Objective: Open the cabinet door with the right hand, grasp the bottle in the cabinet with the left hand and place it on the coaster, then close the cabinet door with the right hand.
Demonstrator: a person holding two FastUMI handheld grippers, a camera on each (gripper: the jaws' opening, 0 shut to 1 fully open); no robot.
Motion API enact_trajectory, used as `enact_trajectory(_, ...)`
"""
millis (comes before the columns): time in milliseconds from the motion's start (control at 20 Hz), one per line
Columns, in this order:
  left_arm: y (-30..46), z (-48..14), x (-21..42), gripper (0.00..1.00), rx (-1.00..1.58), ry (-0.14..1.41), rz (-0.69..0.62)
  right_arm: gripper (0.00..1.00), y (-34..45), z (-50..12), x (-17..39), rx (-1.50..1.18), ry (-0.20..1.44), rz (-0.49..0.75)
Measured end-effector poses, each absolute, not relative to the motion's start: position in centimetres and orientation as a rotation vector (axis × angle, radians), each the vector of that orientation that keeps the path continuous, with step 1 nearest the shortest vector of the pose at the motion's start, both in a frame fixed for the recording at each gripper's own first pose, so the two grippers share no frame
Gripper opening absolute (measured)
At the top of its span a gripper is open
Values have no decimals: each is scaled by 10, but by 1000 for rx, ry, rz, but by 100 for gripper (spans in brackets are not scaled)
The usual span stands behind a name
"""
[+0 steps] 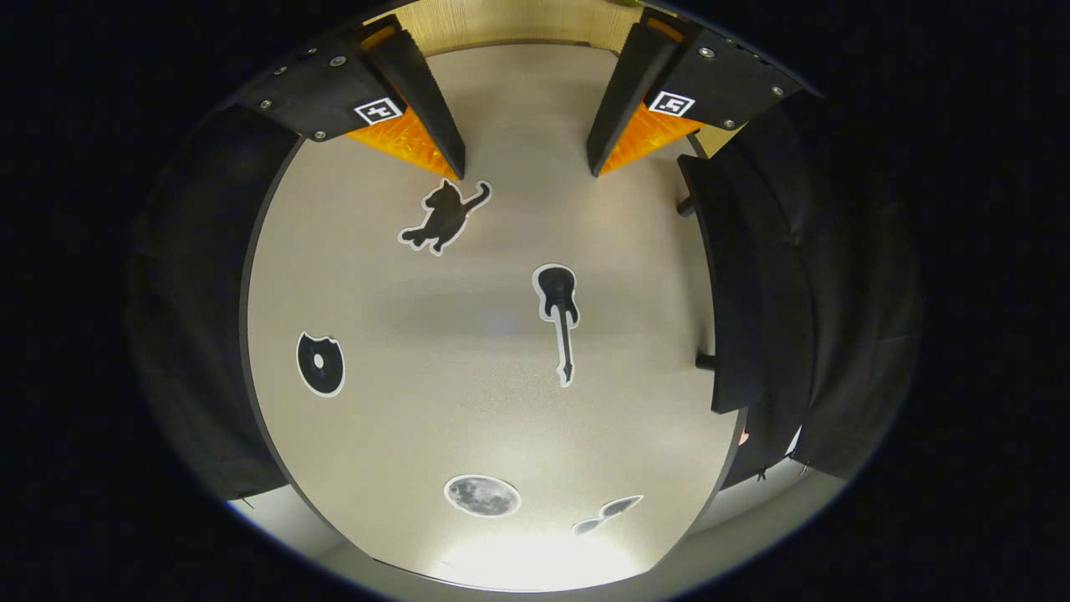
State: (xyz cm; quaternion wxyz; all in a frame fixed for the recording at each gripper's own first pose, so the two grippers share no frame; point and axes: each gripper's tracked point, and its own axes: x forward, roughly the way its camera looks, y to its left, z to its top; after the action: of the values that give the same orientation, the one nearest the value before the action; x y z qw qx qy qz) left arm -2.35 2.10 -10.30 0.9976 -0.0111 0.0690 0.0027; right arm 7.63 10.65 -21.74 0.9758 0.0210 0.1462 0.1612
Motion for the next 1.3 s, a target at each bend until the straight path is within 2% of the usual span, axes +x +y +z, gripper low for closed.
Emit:
enact_trajectory(350,8,-67,-15,96,-18,92,-25,92,101,-206,78,31,296,318)
enact_trajectory(900,5,20,-11,96,-5,-40,-34,92,-4,-74,14,-48,179,337)
enact_trajectory(1200,39,61,-27,94,5,-93,26,91,-80,-2,-34,-72,89,276)
enact_trajectory(1300,54,71,-35,97,6,-95,54,90,-103,14,-48,-74,71,251)
